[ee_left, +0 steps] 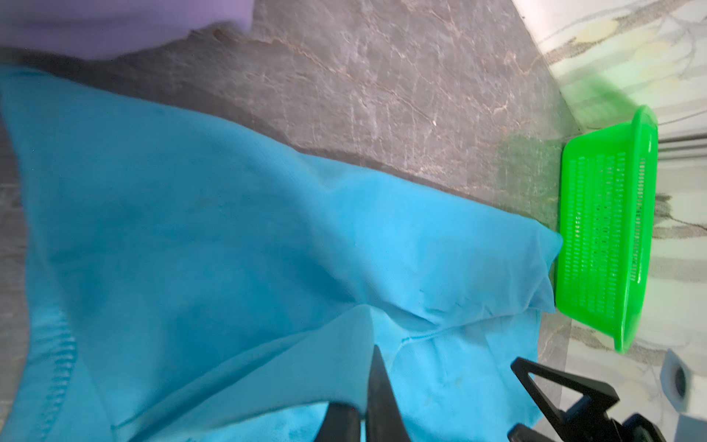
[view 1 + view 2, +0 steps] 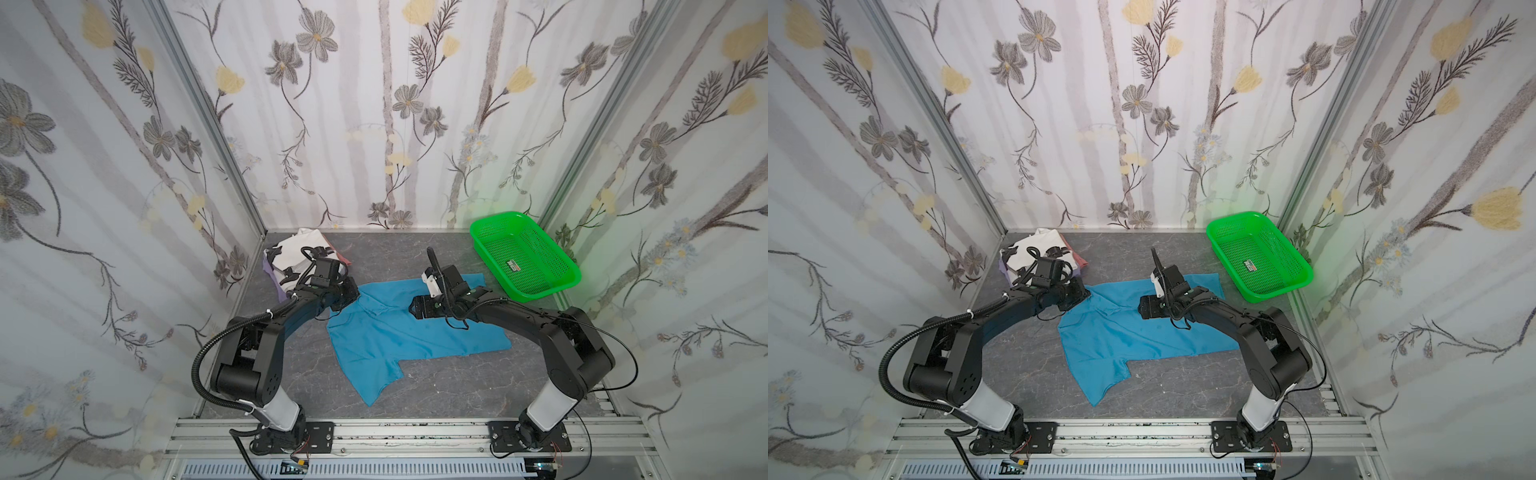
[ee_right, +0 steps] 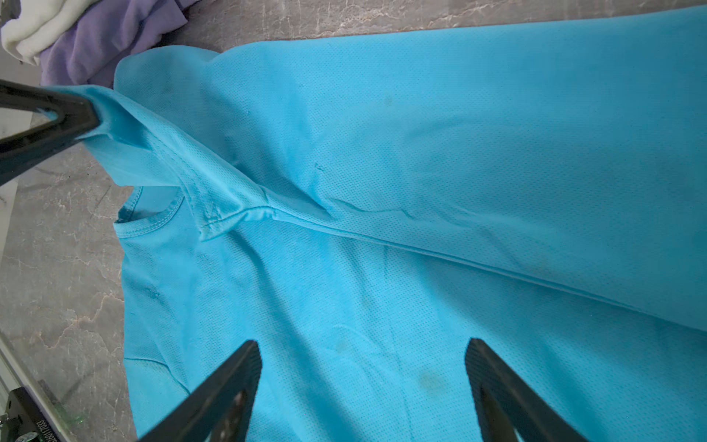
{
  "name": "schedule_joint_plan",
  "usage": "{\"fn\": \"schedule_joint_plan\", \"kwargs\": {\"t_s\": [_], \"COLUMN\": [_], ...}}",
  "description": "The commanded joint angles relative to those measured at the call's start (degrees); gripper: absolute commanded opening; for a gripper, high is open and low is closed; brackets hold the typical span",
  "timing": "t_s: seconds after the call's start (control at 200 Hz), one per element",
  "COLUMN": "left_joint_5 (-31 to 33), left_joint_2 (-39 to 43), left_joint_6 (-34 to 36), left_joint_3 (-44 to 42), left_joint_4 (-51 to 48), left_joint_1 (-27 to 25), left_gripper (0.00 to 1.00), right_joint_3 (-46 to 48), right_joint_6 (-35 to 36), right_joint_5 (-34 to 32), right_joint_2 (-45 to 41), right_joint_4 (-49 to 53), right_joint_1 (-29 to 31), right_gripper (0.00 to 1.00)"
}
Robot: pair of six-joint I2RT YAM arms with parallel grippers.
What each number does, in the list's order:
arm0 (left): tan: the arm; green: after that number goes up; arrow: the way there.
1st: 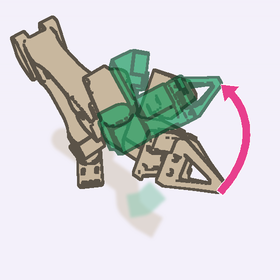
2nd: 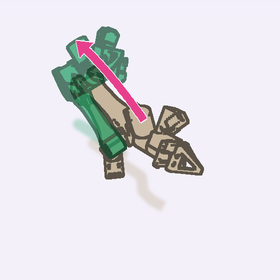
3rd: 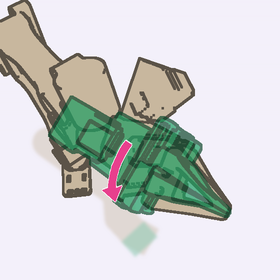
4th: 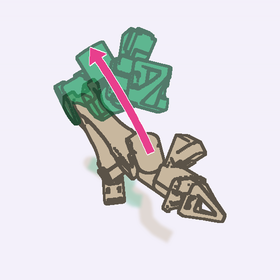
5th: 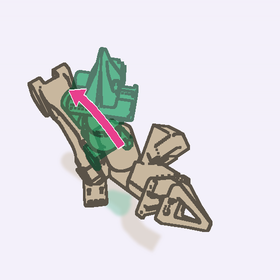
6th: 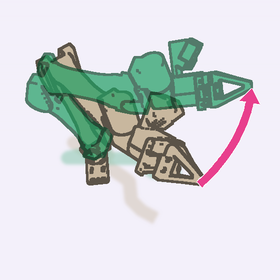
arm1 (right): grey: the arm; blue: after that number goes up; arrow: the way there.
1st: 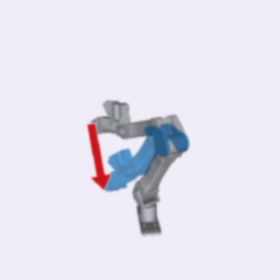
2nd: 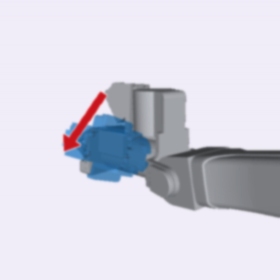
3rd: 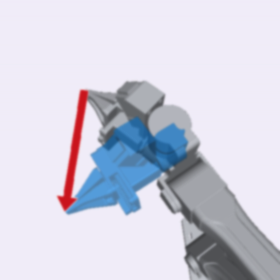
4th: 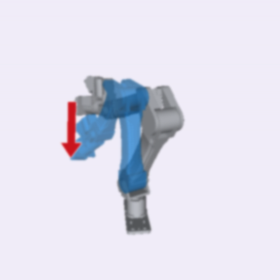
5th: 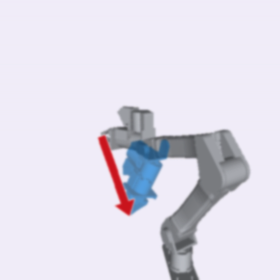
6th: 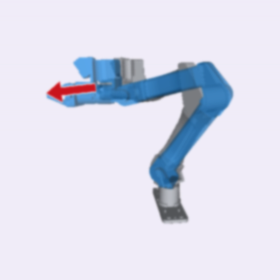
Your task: Fold and stack the t-shirts
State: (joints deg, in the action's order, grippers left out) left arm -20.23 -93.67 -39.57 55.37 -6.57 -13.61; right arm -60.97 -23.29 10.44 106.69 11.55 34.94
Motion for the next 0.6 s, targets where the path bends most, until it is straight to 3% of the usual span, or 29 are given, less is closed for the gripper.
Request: {"fn": "schedule_joint_plan", "kwargs": {"t_s": [0.0, 0.085, 0.11, 0.135, 0.15, 0.22, 0.325, 0.465, 0.595], "left_joint_5": [-0.77, -0.58, -0.39, -0.36, -0.35, 0.64, 3.32, 3.02, 0.37], "left_joint_2": [-2.11, -2.62, -2.52, -2.26, -2.01, -0.25, 3.84, 9.40, 16.48], "left_joint_6": [-1.83, -2.67, -3.06, -3.43, -3.56, -3.55, -2.67, -0.52, -1.46], "left_joint_3": [1.72, 2.47, 2.49, 2.54, 2.59, 2.57, 1.45, -1.76, -10.00], "left_joint_4": [1.32, 1.15, 0.99, 0.63, 0.44, -1.76, -6.18, -12.37, -13.88], "left_joint_1": [1.55, 2.66, 2.89, 3.11, 3.30, 3.77, 4.87, 5.70, 3.96], "left_gripper": [0.01, 0.18, 0.34, 0.61, 0.70, 0.87, 0.98, 0.99, 0.99], "right_joint_3": [0.23, 0.40, 0.56, 0.79, 0.97, 2.47, 5.17, 10.58, 17.71], "right_joint_6": [0.40, 0.44, 0.50, 0.52, 0.58, 0.61, 0.63, -1.89, -7.38], "right_joint_5": [0.67, 0.68, 0.67, 0.67, 0.66, 0.37, -0.46, -4.35, -9.79], "right_joint_2": [0.54, 0.31, 0.13, -0.22, -0.51, -2.39, -6.21, -12.28, -20.60], "right_joint_4": [-2.51, -2.52, -2.52, -2.28, -2.32, -2.29, -1.49, 1.51, 4.83], "right_joint_1": [-0.37, -0.64, -0.77, -0.88, -1.03, -1.51, -2.35, -3.06, -5.35], "right_gripper": [0.84, 0.85, 0.85, 0.85, 0.85, 0.86, 0.88, 0.93, 1.00]}}
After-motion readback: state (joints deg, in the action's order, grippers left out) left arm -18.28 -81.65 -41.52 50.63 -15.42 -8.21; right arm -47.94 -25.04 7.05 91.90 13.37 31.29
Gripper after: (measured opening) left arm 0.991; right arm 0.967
